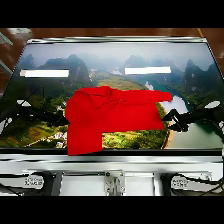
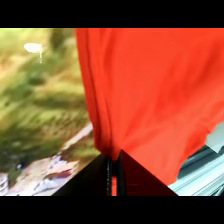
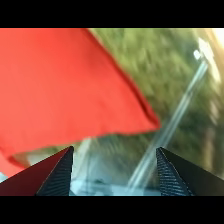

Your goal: Fold the shirts.

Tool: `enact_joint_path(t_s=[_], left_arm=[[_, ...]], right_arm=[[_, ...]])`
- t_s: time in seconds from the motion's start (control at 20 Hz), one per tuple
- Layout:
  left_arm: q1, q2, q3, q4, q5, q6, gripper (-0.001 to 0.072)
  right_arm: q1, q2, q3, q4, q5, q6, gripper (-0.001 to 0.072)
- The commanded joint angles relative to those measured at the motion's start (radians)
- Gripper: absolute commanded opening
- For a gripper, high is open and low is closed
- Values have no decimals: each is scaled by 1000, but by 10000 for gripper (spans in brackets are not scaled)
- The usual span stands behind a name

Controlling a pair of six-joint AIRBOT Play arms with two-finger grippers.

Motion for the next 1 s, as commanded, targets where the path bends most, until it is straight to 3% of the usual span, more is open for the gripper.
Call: enact_joint_path(t_s=[0.0,0.3,0.35,0.4,0.45,0.5,0.65,0.85,0.95], left_arm=[[0,73,2,-4,-11,4,39],[0,97,3,-5,-9,3,39],[0,97,8,-4,-10,3,40],[0,97,19,-4,-10,3,40],[0,97,38,-4,-10,0,40],[0,97,62,-4,-14,0,39],[0,130,188,-3,-28,0,37],[-31,332,546,-3,-16,-26,37],[-37,441,785,-3,67,-26,38]], right_arm=[[6,-58,-14,39,-95,5,624],[92,-129,-14,76,-153,-10,616],[109,-129,-14,81,-167,-10,548],[121,-129,-13,94,-174,-7,360],[127,-129,-13,115,-175,-8,234],[130,-128,-11,148,-162,-31,62],[130,-81,53,232,-66,-184,57],[129,177,327,251,-61,-217,56],[129,341,534,268,-136,-217,56]])
